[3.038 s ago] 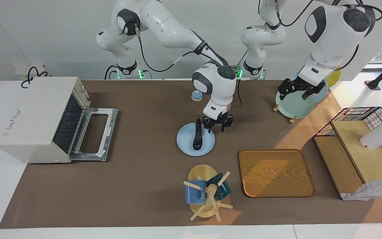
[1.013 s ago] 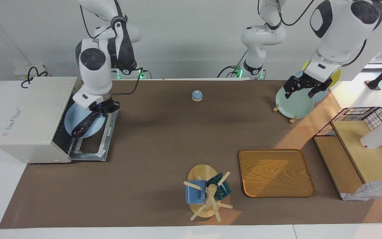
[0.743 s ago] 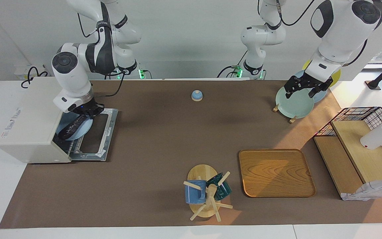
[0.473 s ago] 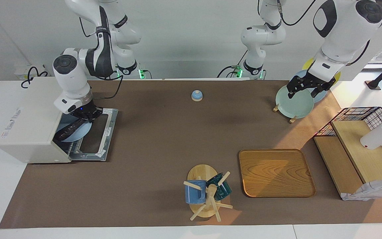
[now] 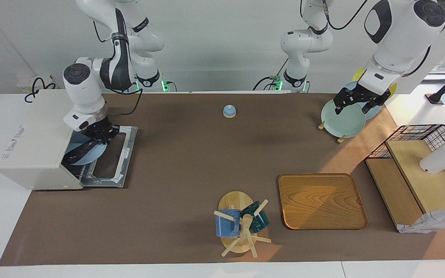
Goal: Put eggplant into oven
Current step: 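Release the eggplant inside the oven and withdraw the right gripper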
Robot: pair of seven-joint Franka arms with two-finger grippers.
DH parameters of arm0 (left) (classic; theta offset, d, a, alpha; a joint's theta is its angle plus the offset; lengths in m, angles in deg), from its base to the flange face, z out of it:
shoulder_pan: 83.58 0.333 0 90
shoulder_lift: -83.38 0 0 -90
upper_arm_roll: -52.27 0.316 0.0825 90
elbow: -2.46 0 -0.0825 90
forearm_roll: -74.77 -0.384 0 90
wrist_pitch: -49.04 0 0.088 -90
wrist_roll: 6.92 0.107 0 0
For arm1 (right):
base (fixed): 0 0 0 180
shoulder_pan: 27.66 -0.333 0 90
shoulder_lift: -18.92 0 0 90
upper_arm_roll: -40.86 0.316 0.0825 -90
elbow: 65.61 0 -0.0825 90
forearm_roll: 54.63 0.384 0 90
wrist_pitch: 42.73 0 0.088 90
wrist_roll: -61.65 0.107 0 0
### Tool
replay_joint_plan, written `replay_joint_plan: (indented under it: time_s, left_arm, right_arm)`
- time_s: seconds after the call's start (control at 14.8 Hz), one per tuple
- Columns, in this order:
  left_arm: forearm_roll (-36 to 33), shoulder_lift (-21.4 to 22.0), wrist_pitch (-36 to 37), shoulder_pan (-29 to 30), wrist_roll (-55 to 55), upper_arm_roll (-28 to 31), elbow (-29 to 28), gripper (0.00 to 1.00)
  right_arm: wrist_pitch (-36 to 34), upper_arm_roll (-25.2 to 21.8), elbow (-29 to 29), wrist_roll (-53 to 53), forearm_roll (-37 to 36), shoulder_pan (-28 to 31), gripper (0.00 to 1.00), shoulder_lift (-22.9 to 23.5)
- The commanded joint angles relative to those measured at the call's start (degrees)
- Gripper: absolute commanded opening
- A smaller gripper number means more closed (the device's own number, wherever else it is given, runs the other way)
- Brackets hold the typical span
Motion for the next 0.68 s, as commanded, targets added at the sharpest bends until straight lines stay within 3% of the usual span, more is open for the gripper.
replay_joint_plan:
  time_s: [0.0, 0.14, 0.2, 0.27, 0.34, 0.47, 0.61]
  left_arm:
    - [-1.34, 0.25, 0.38, 1.2, 0.57, -0.9, 0.45, 1.0]
    - [-1.34, 0.34, 0.81, 1.2, 0.57, -0.73, 0.45, 1.0]
    - [-1.34, 0.34, 0.9, 1.2, 0.48, -0.64, 0.45, 1.0]
    - [-1.34, 0.34, 0.64, 1.29, 0.57, -0.64, 0.45, 1.0]
    - [-1.34, 0.34, 0.55, 1.2, 0.57, -0.64, 0.45, 1.0]
    - [-1.25, 0.34, 0.63, 1.2, 0.48, -0.72, 0.45, 1.0]
    - [-1.25, 0.34, 0.63, 1.29, 0.48, -0.64, 0.45, 1.0]
  right_arm:
    - [-5.25, 0.9, -3.51, -4.14, 0.91, 0.82, 0.56, -0.22]
    - [-8.35, 0.9, -7.65, -3.97, 1.61, -1.46, 0.53, 0.92]
    - [-7.84, 0.99, -8.54, -3.8, 4.66, -2.43, 0.39, 1.54]
    - [-5.31, 0.99, -8.37, -2.84, 8.17, -4.7, 0.12, 2.15]
    - [-2.07, 0.9, -8.02, -0.39, 8.81, -7.77, 0.0, 3.55]
    - [3.91, 0.9, -8.02, 5.67, 8.73, -10.43, 0.0, 8.99]
    - [5.17, 0.9, -7.49, 5.87, 8.73, -11.14, 0.0, 11.38]
